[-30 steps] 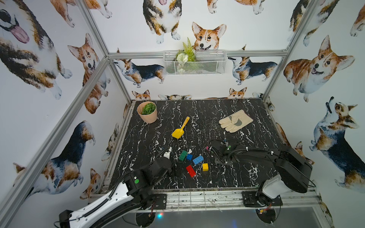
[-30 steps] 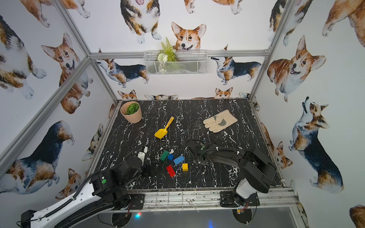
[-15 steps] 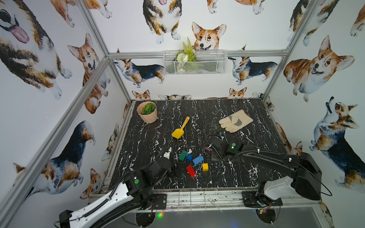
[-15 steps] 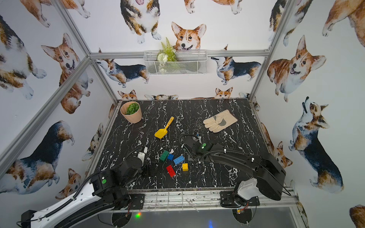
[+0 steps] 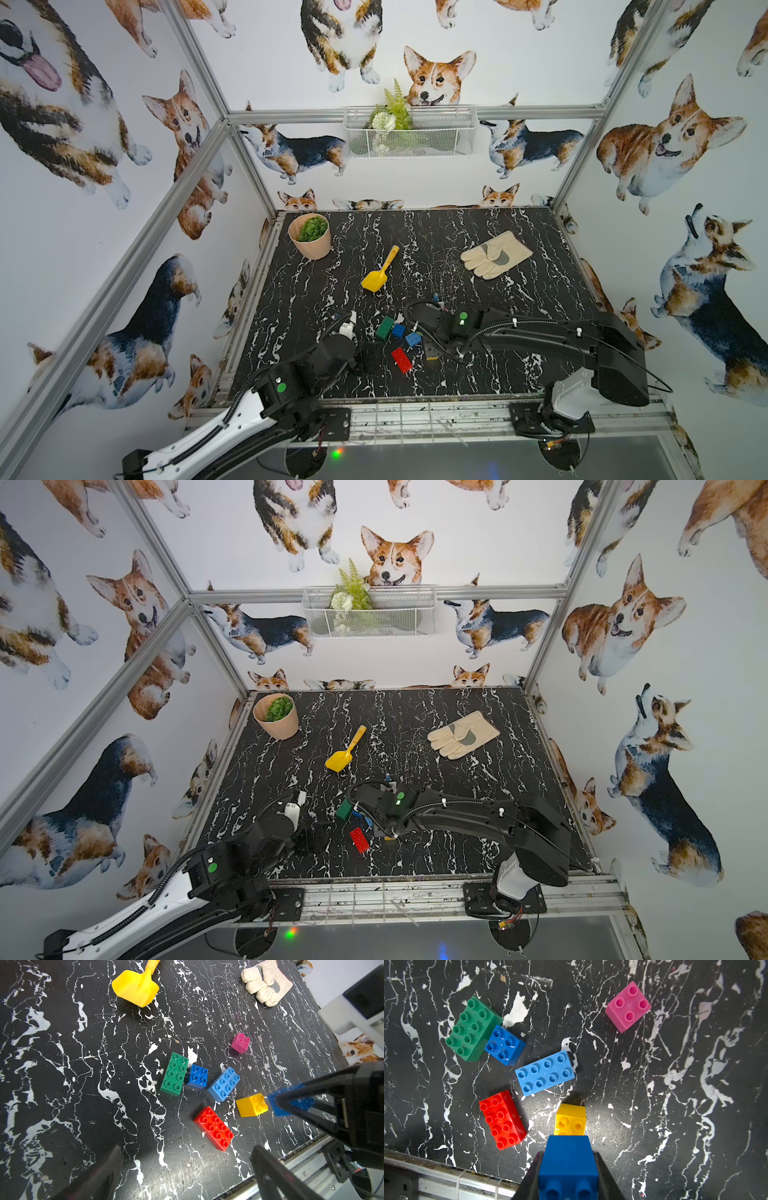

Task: Assemble a spoon with lego
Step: Assemble the lego brick with the lego brick.

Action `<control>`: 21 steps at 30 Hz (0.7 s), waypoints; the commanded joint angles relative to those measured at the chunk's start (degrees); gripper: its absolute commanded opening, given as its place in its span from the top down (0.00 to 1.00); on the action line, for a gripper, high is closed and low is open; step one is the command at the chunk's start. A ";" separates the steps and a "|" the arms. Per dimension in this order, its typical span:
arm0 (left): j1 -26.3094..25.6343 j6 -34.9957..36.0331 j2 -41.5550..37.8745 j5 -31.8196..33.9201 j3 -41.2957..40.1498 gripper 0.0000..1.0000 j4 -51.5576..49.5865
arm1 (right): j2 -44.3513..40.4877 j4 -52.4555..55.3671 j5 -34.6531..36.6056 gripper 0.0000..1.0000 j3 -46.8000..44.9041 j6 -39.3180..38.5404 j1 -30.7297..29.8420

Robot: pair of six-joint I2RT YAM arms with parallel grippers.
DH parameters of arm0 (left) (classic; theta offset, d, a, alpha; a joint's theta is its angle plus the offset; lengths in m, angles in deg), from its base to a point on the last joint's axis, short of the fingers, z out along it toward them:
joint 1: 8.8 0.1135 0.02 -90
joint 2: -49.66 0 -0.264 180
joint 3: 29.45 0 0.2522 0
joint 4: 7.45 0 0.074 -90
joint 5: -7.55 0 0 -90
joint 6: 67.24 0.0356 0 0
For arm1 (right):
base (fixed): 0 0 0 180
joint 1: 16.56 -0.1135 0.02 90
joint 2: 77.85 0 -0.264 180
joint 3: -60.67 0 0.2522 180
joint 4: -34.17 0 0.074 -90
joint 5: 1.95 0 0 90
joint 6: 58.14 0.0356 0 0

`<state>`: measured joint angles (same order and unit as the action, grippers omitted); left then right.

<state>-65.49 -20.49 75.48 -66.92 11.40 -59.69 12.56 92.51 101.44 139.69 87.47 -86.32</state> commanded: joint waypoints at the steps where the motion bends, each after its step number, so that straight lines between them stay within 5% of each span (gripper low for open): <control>1: -0.02 -1.04 -0.96 0.51 -0.02 0.00 -1.22 | 1.31 -1.07 0.29 0.95 0.19 2.64 -0.29; 21: -0.04 -1.29 -3.14 0.71 -0.28 0.00 -2.92 | 3.63 -3.02 1.79 0.96 -1.83 4.11 -0.38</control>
<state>-65.49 -20.95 72.55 -66.92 11.22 -61.83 15.82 89.88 102.34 138.29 90.18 -86.67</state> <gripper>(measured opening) 0.999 0.334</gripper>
